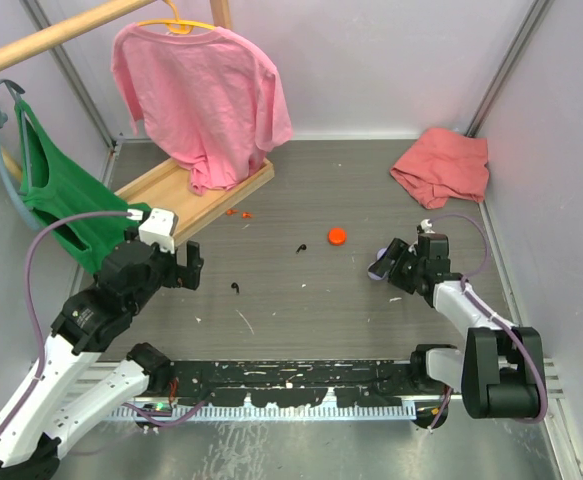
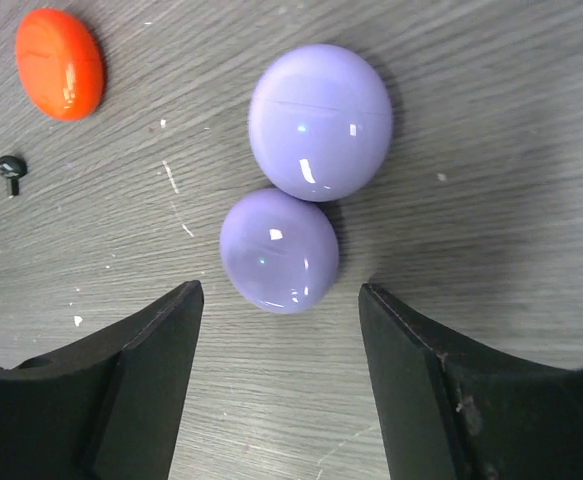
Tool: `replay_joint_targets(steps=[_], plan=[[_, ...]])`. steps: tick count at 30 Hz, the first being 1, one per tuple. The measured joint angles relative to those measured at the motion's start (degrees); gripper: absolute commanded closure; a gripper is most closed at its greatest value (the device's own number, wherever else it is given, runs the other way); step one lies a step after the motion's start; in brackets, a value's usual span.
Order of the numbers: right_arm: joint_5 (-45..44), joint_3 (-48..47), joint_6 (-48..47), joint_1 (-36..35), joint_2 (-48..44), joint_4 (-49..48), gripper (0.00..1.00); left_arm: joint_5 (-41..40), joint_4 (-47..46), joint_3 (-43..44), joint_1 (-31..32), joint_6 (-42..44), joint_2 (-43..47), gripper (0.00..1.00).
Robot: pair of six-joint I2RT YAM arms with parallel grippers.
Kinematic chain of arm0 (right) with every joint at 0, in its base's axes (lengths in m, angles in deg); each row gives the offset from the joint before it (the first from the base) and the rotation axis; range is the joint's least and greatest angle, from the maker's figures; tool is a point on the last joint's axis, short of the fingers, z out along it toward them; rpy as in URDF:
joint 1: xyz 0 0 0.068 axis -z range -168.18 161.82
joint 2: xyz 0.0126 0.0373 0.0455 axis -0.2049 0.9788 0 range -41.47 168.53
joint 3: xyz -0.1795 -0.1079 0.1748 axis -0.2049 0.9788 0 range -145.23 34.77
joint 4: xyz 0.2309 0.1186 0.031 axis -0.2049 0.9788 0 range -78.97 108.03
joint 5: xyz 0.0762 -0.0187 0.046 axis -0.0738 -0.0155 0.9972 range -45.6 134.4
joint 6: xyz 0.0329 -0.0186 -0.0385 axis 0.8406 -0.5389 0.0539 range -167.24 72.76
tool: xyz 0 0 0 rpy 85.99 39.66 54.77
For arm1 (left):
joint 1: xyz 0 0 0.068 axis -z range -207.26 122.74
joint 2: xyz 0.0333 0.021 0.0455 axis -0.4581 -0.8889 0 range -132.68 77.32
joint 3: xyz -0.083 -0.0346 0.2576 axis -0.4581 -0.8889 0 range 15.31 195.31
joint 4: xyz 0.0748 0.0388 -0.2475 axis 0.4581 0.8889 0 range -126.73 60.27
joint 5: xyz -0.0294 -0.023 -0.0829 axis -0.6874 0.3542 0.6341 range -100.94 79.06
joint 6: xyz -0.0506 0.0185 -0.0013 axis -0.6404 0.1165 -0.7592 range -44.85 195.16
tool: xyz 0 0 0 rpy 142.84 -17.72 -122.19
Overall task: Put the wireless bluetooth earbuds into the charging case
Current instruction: Place the charging case at the center of the board, then pick up the charging case at the center of the board.
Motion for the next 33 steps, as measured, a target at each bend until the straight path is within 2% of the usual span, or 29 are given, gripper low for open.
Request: replay_joint_targets(steps=[8, 11, 16, 23, 33], plan=[[-7.61, -2.49, -2.19, -1.42, -6.29, 9.42, 0.26, 0.26, 0.0, -0.15, -0.7, -0.07, 0.02, 0.02], [-11.47, -4.7, -2.56, -5.92, -7.23, 10.23, 0.25, 0.52, 0.02, -0.15, -1.38, -0.2, -0.07, 0.02], [-18.62, -7.61, -2.51, -17.42, -6.08, 7.48, 0.24, 0.96, 0.02, -0.15, -2.82, -0.48, -0.17, 0.02], [-29.14, -15.13, -3.76, -27.8, 7.76, 2.32, 0.21, 1.36, -0.02, -0.39, -4.39, -1.36, -0.28, 0.02], [-38.05, -22.91, -5.25, -32.17, 24.59, -4.11, 0.23, 2.82, -0.2, -0.79, -5.84, -1.73, -0.55, 0.02]])
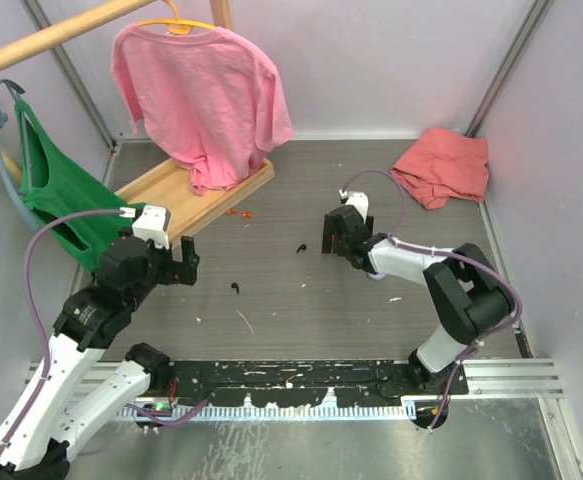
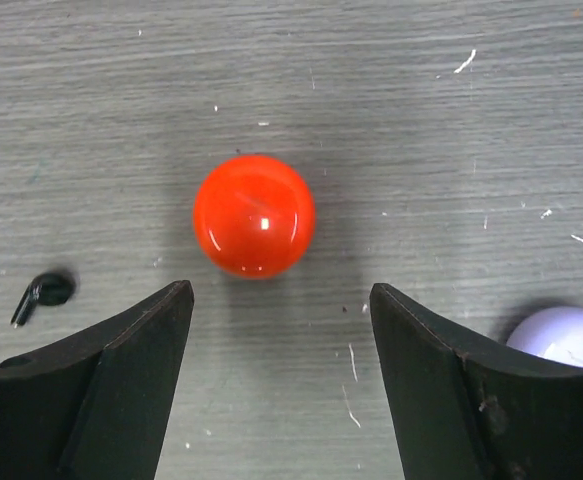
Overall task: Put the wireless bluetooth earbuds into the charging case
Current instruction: Pick up the charging case at the center of the board.
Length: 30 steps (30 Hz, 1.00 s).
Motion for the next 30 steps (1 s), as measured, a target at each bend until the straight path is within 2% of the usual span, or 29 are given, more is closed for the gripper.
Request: replay_joint_targets(steps=[10, 15, 21, 30], plan=[[-2.62, -2.89, -0.24, -0.35, 8.22, -5.22, 0.29, 1.79, -0.2, -0.11, -1.25, -0.09, 0.0, 0.02], [-3.5, -3.61, -0.28, -0.46, 10.34, -8.02, 0.37, 2.36, -0.22, -0.11, -1.62, -0.09, 0.04, 0.02], [-3.37, -3.34, -0.26, -0.46, 10.69, -9.7, 0.5, 3.15, -0.35, -0.13, -2.38, -0.13, 0.0, 0.02], [-0.11, 1.7, -2.19, -1.03, 5.92, -11.17, 0.56, 6.25, -0.87, -0.07, -2.62, -1.62, -2.23, 0.02]])
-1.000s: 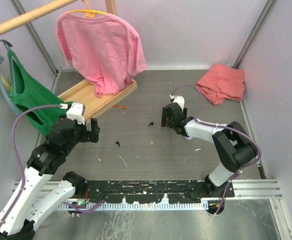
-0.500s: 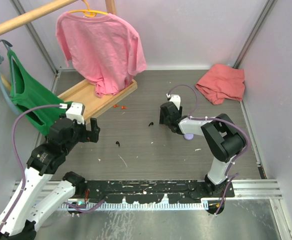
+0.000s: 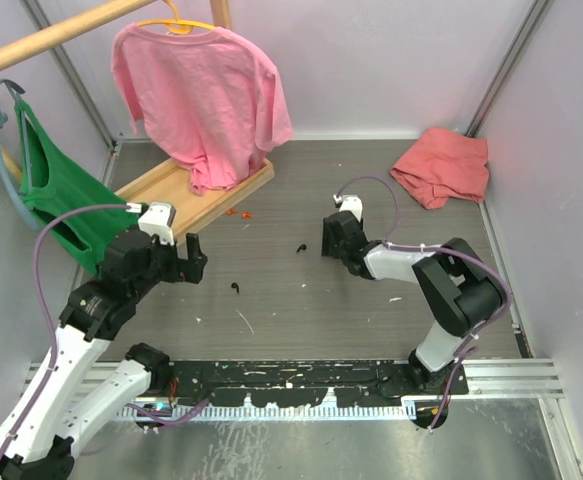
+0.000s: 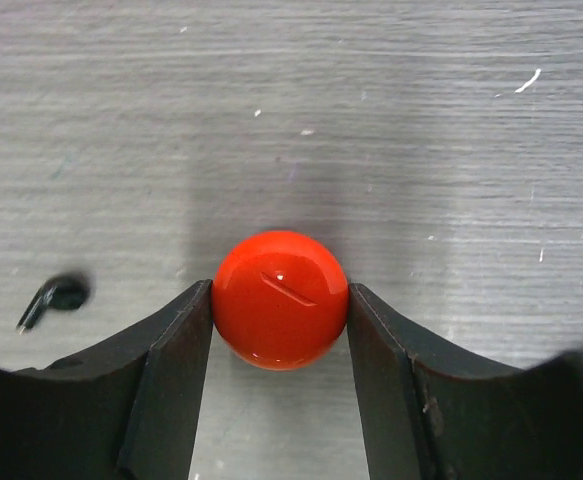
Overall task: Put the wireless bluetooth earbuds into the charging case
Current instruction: Pick up the charging case at the center of the board.
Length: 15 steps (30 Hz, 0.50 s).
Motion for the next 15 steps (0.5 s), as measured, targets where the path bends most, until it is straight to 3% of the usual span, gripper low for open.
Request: replay_joint_targets(steps=[15], plan=[[8.33, 8.02, -11.26, -7.45, -23.3, -2.89, 0.57, 13.68, -3.5, 2.36, 0.0, -11.5, -7.37, 0.01]])
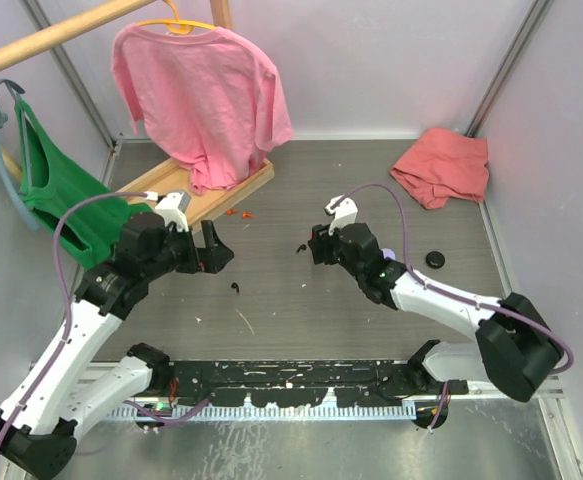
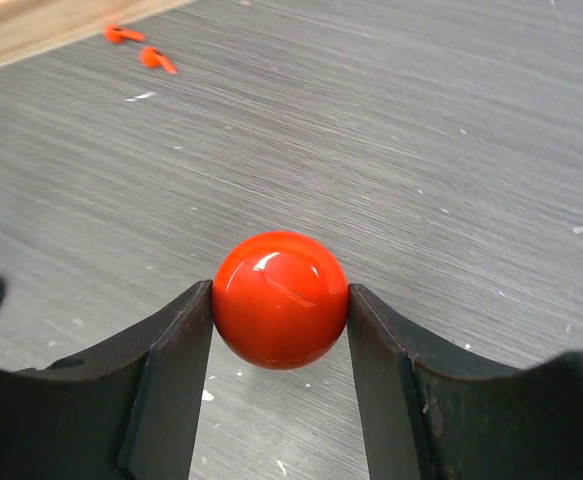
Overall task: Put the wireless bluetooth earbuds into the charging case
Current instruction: Pick up the charging case at the center of the board.
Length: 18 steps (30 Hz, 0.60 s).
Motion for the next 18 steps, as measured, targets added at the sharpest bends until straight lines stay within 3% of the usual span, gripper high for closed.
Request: replay_joint_targets(steps=[12, 18], plan=[[8.09, 7.28, -12.52, -9.49, -7.5, -11.82, 0.56, 12.85, -10.49, -3.85, 0.0, -12.46, -4.33, 0.12], [12.76, 11.13, -18.23, -12.33, -8.2, -20.02, 0.56, 17.27, -15.1, -5.92, 0.0, -16.0, -7.78, 0.27]])
